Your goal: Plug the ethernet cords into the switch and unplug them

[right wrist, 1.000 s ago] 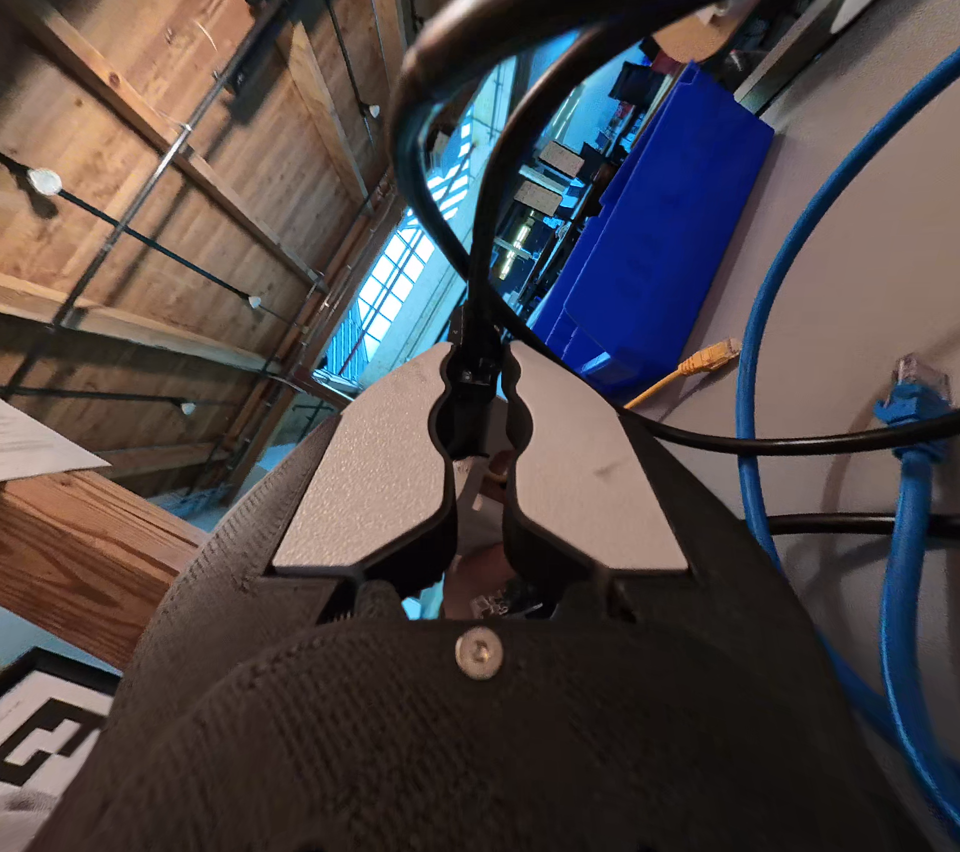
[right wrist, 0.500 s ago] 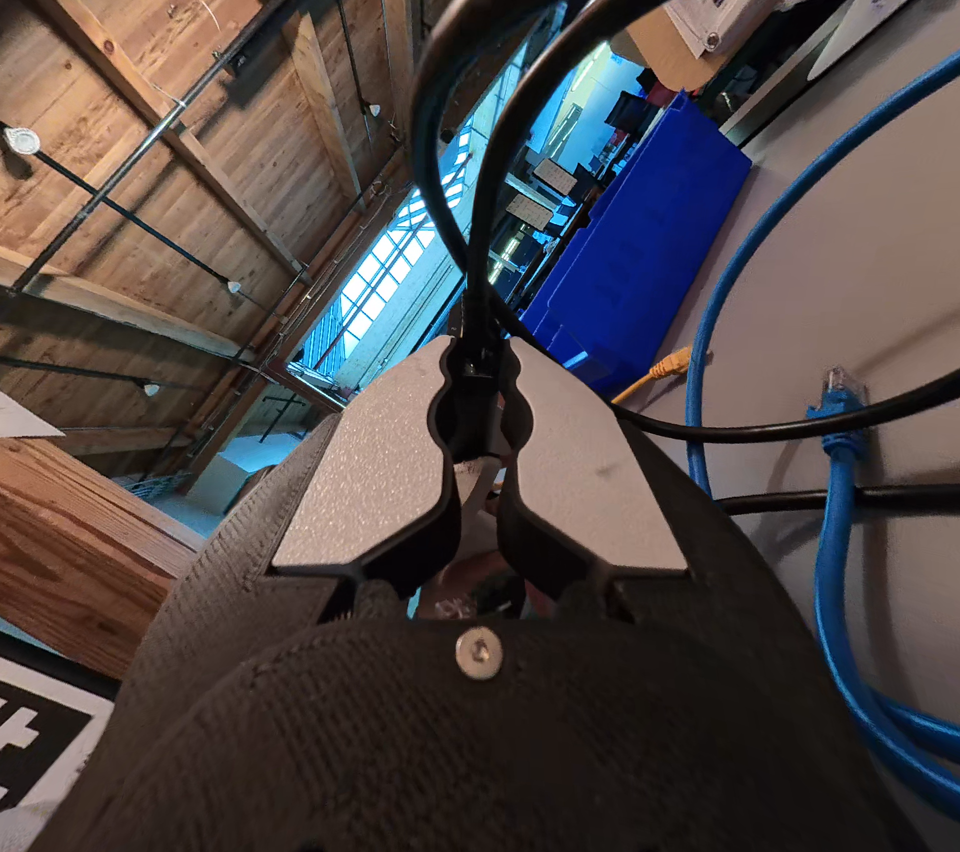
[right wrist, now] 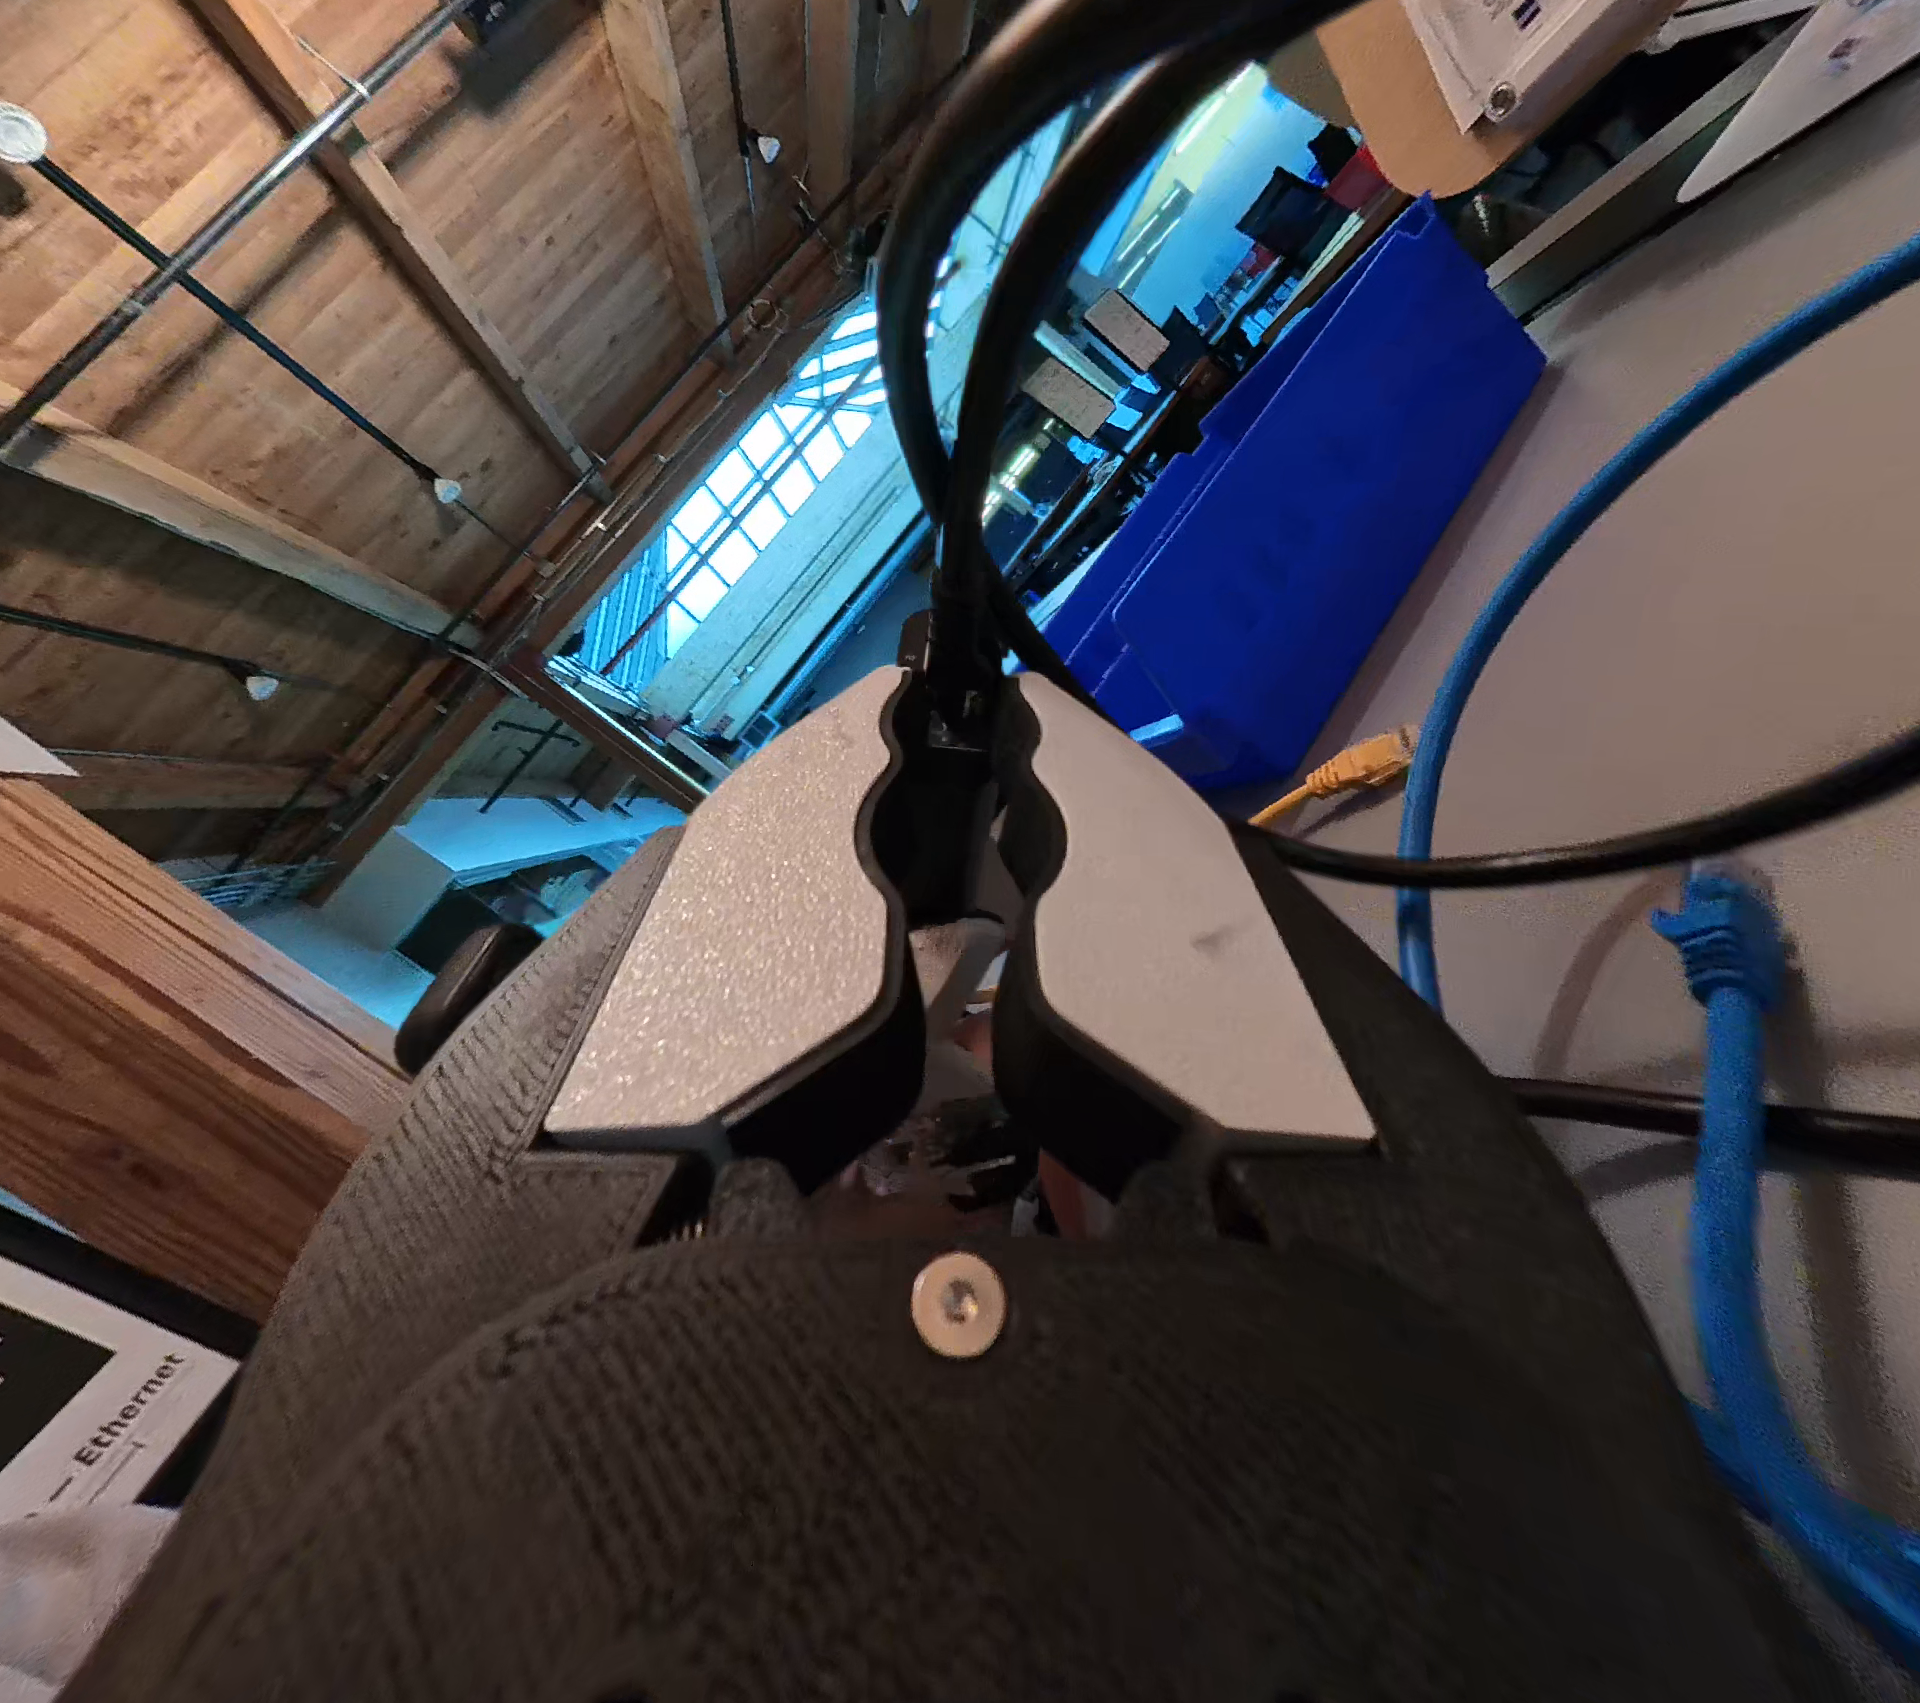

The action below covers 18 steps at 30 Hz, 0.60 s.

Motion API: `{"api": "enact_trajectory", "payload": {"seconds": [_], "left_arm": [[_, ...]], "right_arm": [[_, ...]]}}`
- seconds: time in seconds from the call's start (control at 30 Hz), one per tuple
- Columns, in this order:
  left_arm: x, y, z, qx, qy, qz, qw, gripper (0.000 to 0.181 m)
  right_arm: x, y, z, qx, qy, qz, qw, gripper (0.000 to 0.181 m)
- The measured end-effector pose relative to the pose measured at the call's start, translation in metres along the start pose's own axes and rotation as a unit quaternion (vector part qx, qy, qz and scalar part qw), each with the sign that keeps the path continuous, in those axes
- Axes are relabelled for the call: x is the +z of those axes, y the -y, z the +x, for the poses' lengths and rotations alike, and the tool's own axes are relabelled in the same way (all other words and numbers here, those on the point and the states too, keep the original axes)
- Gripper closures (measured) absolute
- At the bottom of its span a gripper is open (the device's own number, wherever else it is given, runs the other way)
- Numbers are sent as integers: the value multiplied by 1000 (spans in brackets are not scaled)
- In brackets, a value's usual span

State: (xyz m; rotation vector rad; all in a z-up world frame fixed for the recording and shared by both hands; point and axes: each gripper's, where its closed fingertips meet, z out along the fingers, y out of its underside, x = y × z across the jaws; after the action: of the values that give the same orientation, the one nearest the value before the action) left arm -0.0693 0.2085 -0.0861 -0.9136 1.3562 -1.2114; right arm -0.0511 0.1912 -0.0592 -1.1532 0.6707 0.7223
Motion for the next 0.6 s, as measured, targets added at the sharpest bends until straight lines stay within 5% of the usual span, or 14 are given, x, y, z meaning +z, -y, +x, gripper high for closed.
{"api": "enact_trajectory", "payload": {"seconds": [0.2, 0.47, 0.6], "left_arm": [[-5, 8, 3, 38, 0, 17, 999, 122], [-5, 8, 4, 47, -5, 18, 999, 122], [-6, 6, 2, 56, -4, 15, 998, 122]], "right_arm": [[-5, 0, -6, 43, 7, -49, 998, 168], [-7, -4, -5, 107, 32, -20, 994, 168], [-6, -6, -4, 65, 21, -1, 998, 168]]}}
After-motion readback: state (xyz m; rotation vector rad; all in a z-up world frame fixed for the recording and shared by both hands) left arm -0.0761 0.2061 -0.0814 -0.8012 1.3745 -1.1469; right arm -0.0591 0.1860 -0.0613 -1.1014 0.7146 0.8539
